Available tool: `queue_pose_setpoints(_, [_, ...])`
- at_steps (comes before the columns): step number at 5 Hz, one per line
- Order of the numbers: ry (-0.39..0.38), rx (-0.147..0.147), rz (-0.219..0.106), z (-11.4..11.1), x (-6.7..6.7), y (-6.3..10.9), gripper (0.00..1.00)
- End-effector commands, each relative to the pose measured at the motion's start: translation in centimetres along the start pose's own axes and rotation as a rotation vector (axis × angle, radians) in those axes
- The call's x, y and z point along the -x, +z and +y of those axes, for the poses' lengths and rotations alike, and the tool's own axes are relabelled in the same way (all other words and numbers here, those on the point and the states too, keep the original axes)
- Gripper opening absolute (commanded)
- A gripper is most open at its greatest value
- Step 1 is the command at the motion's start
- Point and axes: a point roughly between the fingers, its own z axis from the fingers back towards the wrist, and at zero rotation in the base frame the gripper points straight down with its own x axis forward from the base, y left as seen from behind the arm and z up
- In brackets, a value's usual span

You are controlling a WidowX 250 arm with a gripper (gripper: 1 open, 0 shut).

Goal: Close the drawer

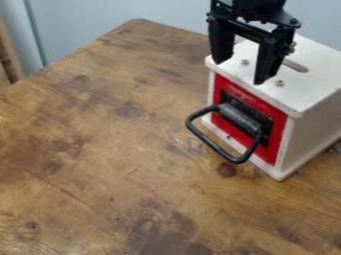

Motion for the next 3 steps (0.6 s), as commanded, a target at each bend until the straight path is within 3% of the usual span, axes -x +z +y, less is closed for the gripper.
queue_pose_setpoints(1, [0.019,-0.018,-0.08,-0.3,-0.4,3.1,1.0])
queue_pose_setpoints(3, [0.085,-0.03,-0.107,-0.2,3.1,4.4,1.0])
